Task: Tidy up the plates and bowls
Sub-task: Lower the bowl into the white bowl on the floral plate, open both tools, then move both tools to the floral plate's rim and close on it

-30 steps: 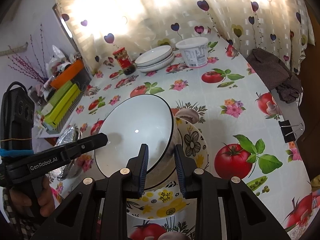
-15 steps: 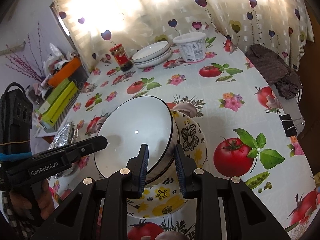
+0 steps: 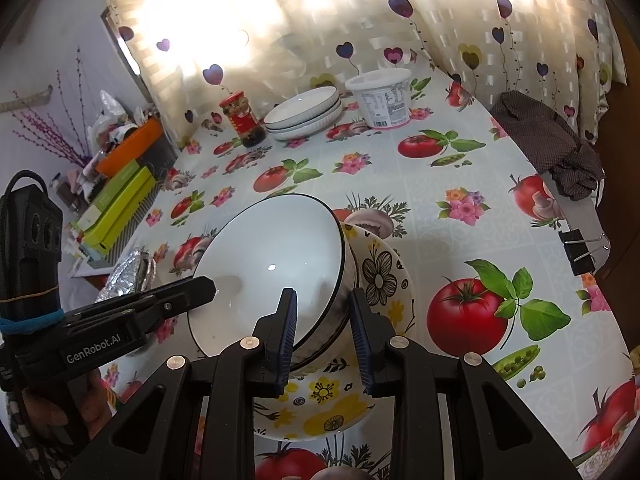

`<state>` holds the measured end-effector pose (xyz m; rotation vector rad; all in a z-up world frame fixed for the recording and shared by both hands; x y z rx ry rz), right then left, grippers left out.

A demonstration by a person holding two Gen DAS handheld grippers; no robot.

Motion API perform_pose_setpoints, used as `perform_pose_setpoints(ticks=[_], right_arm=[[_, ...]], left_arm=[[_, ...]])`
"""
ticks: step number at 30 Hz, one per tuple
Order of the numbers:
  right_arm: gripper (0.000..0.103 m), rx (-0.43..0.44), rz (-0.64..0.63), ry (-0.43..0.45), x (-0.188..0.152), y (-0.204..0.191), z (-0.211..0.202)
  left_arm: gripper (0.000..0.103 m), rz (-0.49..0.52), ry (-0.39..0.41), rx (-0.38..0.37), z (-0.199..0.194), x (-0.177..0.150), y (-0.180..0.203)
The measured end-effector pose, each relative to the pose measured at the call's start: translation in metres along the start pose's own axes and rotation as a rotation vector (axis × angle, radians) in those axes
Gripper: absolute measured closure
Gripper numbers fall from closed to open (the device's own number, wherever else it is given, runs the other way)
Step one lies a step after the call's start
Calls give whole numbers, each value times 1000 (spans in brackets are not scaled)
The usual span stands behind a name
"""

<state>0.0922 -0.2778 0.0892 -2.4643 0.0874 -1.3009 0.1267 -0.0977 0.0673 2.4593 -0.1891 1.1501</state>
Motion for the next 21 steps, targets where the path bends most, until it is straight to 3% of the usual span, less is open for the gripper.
perform_pose_setpoints(ticks=[4, 8, 12, 18, 21], right_arm=[[74, -7, -5, 4, 2, 0, 0], [62, -16, 6, -1, -1, 2, 3], [58, -22, 21, -1, -3, 5, 5], [55, -27, 32, 10, -3, 7, 6], [54, -25, 35, 18, -4, 8, 5]], left_arm=[[86, 8, 1, 3, 0, -1, 1], [85, 17, 7, 1, 0, -2, 1], [72, 16, 1, 2, 1, -4, 0], [71, 15, 4, -1, 1, -5, 0], [60, 14, 21, -7, -3, -4, 1]])
Point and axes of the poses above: each gripper's, at about its wrist camera, not at the fingertips, and z roughly the way its jaws point, y to its right, x to its top, the point moved 1 cm from there along z, roughly the way its jaws point, and after that the axes turned 15 degrees about y, right-handed, at the moved point
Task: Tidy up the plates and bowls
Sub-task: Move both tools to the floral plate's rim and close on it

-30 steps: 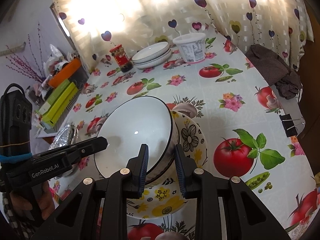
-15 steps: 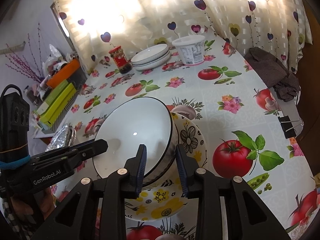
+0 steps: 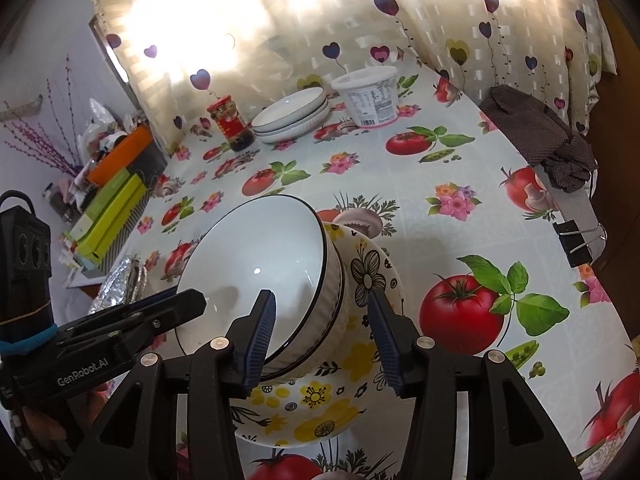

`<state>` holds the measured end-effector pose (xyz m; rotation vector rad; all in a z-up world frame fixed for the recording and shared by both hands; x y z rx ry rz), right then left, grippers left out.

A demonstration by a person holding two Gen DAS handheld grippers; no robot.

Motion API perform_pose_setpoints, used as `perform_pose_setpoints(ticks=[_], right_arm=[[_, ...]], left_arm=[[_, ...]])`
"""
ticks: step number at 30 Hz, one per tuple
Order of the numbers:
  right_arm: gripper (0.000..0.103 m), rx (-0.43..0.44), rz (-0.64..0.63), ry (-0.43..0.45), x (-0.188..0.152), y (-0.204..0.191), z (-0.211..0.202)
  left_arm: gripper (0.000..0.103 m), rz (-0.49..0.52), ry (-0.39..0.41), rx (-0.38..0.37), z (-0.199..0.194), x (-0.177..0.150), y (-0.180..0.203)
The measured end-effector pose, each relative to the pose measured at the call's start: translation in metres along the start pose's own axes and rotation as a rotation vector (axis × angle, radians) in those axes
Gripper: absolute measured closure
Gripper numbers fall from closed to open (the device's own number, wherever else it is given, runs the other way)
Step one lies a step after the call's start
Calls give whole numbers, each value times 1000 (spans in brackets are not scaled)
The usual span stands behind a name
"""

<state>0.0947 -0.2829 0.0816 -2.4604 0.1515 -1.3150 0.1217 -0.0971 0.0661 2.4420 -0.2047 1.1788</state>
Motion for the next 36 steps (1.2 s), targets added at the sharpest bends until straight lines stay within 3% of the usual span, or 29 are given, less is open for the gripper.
perform_pose_setpoints(ticks=[18, 29, 33, 36], right_arm=[[41, -51, 18, 99, 5, 21, -22], [39, -78, 18, 159, 6, 35, -43], [39, -143, 25, 128, 0, 47, -37], [39, -142, 21, 100, -8, 51, -30]], left_arm=[[60, 22, 108, 71, -30, 5, -12], [60, 11, 101, 134, -32, -12, -34], [60, -18, 68, 124, -27, -22, -42], [60, -48, 42, 94, -22, -28, -44]])
Point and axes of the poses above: each gripper's, at about its wrist camera, not at the fingertips, and z roughly the way its jaws point, y to its right, x to its top, the point moved 1 cm from there along z, roughly the way its jaws point, and after that the axes turned 15 degrees about y, right-handed, at the moved point
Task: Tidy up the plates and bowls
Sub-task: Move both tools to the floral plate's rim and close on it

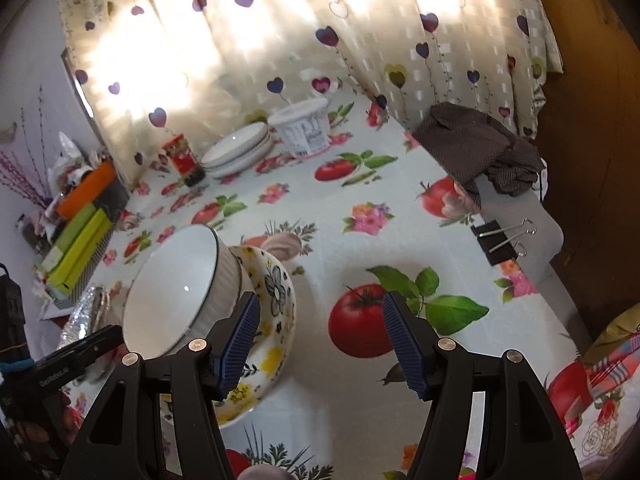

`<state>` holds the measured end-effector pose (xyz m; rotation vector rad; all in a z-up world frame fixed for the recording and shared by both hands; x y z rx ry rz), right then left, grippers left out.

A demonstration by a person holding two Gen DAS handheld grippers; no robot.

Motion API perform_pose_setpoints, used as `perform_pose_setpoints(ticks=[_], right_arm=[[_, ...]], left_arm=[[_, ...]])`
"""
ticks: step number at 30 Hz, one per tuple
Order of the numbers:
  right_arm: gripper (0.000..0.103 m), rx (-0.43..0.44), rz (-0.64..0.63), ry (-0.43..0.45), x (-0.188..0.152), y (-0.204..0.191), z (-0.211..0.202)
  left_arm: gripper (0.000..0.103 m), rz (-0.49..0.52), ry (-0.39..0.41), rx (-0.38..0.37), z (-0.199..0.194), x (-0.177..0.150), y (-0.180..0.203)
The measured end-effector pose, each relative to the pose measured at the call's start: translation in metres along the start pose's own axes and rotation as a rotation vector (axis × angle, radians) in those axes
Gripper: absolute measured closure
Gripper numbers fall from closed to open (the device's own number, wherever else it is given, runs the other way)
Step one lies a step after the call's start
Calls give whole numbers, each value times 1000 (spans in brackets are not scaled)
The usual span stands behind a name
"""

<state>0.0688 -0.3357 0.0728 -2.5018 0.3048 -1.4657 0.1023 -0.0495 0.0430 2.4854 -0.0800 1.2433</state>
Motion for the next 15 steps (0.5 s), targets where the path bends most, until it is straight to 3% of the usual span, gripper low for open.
perform_pose_setpoints(ticks=[15], right_arm=[[39, 18, -113, -57, -22, -14, 29]], left_arm=[[60, -8, -38, -4, 21, -5, 3]])
Point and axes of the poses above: each gripper's, at about its wrist camera, not at the fingertips, and z roughly the way its jaws point, y to its right, x to its top, the point moved 1 cm from there along z, roughly the way its jaws point, and after that the axes turned 15 degrees about y, right-handed, at the moved point
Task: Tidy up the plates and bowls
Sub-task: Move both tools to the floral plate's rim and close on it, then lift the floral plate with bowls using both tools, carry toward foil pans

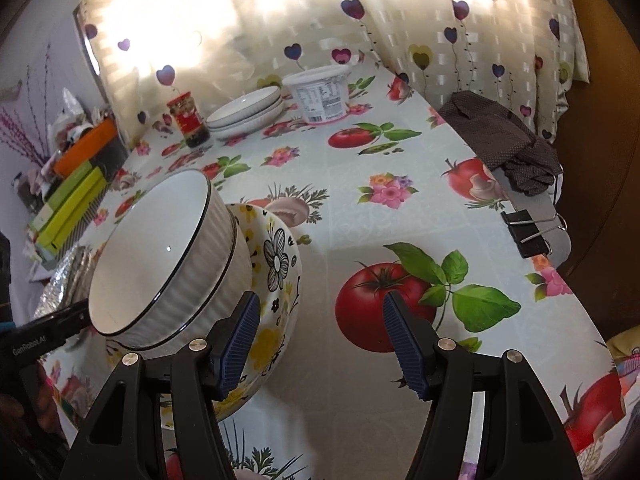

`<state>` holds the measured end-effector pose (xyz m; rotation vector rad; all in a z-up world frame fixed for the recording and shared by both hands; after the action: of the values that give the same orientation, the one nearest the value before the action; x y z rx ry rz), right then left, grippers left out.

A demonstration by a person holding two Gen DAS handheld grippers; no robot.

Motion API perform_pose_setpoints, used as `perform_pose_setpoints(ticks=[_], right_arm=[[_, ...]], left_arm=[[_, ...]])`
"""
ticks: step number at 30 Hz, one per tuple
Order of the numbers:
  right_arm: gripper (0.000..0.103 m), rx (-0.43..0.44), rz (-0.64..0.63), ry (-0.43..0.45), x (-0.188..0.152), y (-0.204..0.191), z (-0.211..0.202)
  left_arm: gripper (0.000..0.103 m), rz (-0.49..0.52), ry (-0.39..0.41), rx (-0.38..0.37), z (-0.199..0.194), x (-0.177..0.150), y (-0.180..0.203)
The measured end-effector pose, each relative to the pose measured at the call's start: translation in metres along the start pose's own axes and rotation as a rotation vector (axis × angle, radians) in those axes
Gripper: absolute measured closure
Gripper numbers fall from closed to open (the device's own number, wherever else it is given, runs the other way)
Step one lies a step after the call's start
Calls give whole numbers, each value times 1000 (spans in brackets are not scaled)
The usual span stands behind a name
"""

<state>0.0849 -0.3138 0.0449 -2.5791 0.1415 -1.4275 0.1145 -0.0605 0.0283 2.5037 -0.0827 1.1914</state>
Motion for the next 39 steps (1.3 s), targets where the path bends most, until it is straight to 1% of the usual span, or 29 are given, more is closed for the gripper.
perform_pose_setpoints(ticks=[2, 4, 6, 8, 12, 16, 20, 23, 24, 26, 28, 31, 32, 39], right_arm=[[41, 2, -8, -1, -1, -1, 3], [48, 8, -4, -3, 0, -1, 6], [60, 12, -4, -8, 0, -1, 9], [65, 21, -3, -13, -1, -1, 12], [72, 31, -12, -14, -1, -4, 16], [76, 33, -30, -11, 0, -6, 20], [82, 38, -50, -8, 0, -11, 22], [89, 51, -60, -4, 0, -14, 23], [90, 54, -62, -3, 0, -15, 23], [90, 51, -67, 1, 0, -15, 23], [90, 58, -64, 0, 0, -16, 23], [91, 63, -62, 3, 1, -16, 22], [91, 64, -61, 4, 1, -16, 22], [91, 68, -66, 10, 1, -15, 21]], left_arm=[[60, 2, -9, 4, 4, -1, 0], [60, 2, -13, 7, 8, -2, 0], [60, -2, -18, 10, 10, -2, 0], [60, -2, -20, 12, 12, -2, 1], [60, -1, -25, 20, 16, -1, 1], [66, 4, -31, 11, 20, -1, 3], [66, 13, -46, 9, 24, -2, 5], [66, 8, -45, 11, 26, -2, 5], [68, 5, -42, 11, 26, -2, 4], [73, 3, -38, 4, 25, -1, 5], [81, 13, -33, 0, 25, 0, 9], [90, 30, -29, 5, 26, 0, 14], [92, 35, -24, 9, 25, 1, 16], [92, 38, -18, 39, 25, 0, 18]])
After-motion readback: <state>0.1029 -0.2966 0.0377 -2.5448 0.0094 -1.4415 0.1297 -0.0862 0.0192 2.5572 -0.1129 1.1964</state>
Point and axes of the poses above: each gripper's, at about its wrist camera, not at the fingertips, and z roughly the way its jaws point, y to its right, x to its top, the point moved 1 cm from there along z, roughly the way its jaws point, and after that the axes turned 15 degrees about y, right-handed, at the moved point
